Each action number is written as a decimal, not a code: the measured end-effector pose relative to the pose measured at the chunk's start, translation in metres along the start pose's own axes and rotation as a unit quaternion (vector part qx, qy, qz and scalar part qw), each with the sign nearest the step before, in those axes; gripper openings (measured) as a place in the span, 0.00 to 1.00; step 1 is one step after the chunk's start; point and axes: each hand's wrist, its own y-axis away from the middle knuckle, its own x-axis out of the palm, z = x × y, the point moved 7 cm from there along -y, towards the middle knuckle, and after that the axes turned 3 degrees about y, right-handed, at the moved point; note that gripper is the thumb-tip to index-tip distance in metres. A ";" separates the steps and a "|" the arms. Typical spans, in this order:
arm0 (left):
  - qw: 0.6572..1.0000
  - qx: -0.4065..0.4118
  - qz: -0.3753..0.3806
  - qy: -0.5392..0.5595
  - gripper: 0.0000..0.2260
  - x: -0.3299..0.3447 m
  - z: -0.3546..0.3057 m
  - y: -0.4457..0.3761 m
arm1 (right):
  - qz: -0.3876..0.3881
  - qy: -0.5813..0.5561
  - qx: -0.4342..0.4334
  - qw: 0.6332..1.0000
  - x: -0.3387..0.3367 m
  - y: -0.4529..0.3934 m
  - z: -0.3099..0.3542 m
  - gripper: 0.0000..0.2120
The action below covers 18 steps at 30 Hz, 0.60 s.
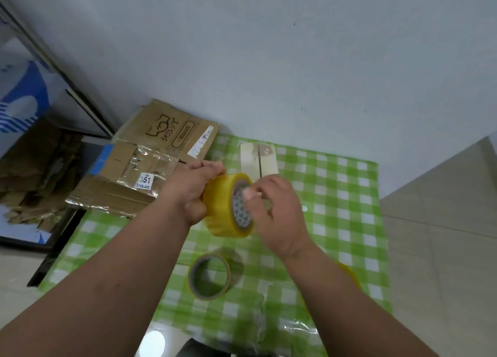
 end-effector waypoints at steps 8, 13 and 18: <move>0.999 0.001 -0.021 0.039 0.05 0.016 0.002 0.015 | 0.174 0.091 -0.014 0.981 0.019 0.035 -0.011 0.16; 0.998 0.049 -0.041 0.029 0.06 0.020 -0.005 0.021 | 0.138 0.020 -0.010 0.990 0.001 0.032 -0.004 0.16; 0.993 0.064 -0.072 0.065 0.09 0.024 0.000 0.028 | 0.119 -0.057 0.042 0.990 -0.034 0.024 -0.019 0.15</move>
